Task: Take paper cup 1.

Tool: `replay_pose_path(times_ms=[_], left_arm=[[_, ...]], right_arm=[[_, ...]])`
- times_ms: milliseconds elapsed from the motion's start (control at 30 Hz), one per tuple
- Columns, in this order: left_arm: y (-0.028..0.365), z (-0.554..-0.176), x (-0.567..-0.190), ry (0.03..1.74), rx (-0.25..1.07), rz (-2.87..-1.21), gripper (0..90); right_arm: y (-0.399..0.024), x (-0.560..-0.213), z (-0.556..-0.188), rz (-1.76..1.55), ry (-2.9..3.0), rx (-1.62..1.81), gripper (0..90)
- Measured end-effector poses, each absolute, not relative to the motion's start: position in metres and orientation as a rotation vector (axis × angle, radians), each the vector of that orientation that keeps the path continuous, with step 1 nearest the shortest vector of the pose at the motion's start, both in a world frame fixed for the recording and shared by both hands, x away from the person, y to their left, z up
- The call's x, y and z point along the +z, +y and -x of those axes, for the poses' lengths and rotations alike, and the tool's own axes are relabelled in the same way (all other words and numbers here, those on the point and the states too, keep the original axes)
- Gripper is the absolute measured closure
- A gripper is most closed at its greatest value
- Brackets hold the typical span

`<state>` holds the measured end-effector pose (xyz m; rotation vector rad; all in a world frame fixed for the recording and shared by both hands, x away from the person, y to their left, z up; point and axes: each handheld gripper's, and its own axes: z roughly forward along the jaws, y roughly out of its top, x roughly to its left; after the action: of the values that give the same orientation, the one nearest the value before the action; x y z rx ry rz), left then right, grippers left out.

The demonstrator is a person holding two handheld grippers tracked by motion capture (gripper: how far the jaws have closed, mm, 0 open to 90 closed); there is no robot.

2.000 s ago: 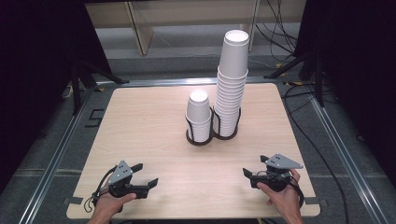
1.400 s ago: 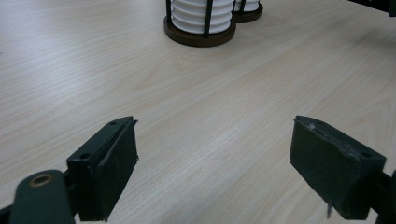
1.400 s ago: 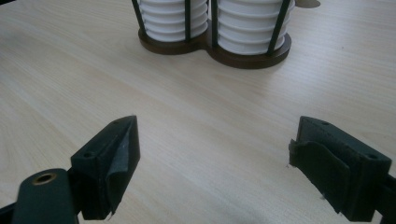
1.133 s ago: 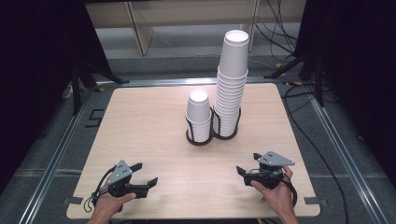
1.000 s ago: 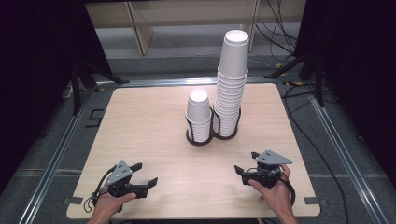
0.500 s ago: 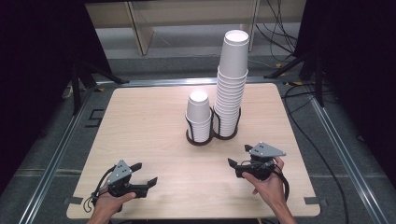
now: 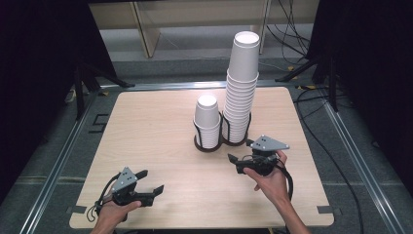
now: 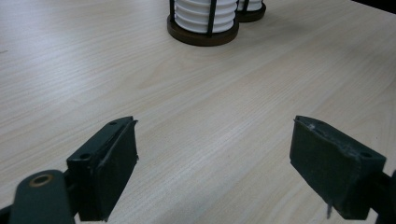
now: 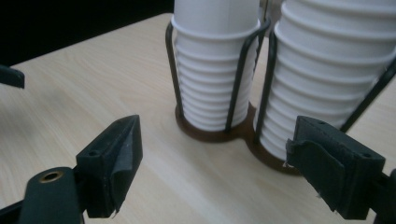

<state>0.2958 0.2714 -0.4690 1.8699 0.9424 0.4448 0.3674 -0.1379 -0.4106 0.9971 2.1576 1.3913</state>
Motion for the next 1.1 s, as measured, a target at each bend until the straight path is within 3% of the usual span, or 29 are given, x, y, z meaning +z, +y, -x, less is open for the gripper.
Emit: replay_pose_path(times_ms=[367, 1100], left_arm=[[0.271, -0.296, -0.469, 0.948, 0.446, -1.863, 14.8], [0.272, -0.296, -0.469, 0.942, 0.446, -1.871, 14.8]], right_arm=[[-0.110, -0.381, -0.394, -0.944, 2.100, 1.452, 16.9], [-0.082, -0.365, -0.418, -0.950, 2.078, 1.472, 15.7]])
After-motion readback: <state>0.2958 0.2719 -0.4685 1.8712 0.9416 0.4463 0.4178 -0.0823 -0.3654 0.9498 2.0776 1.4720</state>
